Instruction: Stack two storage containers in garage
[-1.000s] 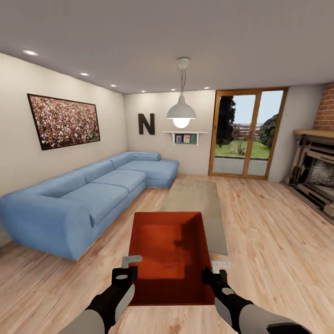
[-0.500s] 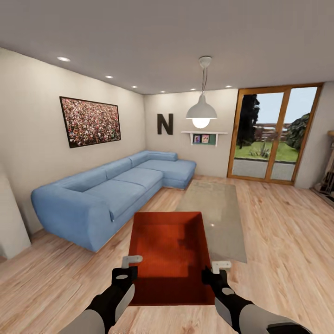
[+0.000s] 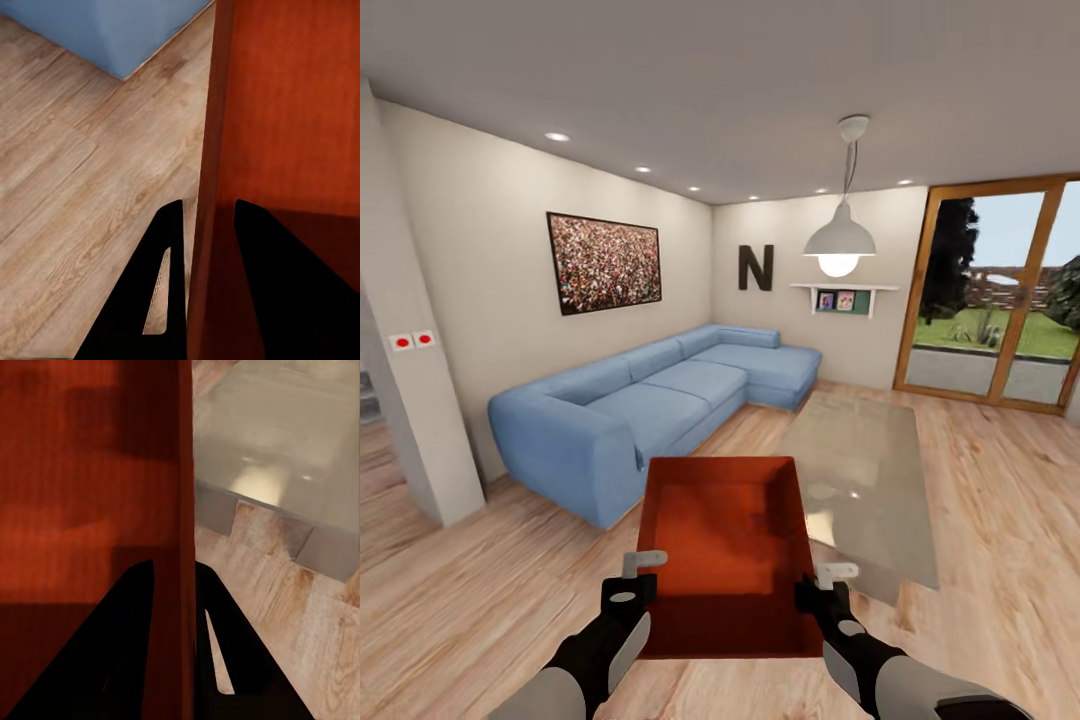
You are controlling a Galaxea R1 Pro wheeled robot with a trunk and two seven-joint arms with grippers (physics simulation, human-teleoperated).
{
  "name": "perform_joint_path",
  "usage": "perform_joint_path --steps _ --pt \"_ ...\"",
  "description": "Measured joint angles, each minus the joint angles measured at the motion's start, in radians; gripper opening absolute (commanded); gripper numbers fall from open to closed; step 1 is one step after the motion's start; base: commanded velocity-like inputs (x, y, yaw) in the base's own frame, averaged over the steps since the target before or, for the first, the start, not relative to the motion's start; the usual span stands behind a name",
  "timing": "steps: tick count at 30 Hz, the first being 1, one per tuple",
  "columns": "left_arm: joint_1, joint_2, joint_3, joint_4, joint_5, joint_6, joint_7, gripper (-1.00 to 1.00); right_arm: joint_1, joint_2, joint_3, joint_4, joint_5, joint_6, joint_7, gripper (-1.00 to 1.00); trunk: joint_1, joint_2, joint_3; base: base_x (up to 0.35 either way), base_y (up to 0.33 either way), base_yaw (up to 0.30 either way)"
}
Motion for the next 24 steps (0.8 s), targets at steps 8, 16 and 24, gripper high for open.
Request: perform_joint_path --steps 8,16,24 --pt "0.000 0.000 0.000 -0.001 0.000 0.000 0.000 -1.00 0.000 0.000 0.000 0.000 0.000 0.000 0.000 -1.00 0.000 0.000 0.000 0.000 0.000 0.266" --pt "0.000 0.000 0.000 0.000 0.000 0.000 0.000 -1.00 0.000 0.000 0.000 0.000 0.000 0.000 0.000 -1.00 0.000 0.000 0.000 0.000 0.000 0.266" --pt "0.000 0.000 0.000 -0.001 0.000 0.000 0.000 -1.00 0.000 0.000 0.000 0.000 -0.001 0.000 0.000 -1.00 0.000 0.000 0.000 0.000 0.000 0.266"
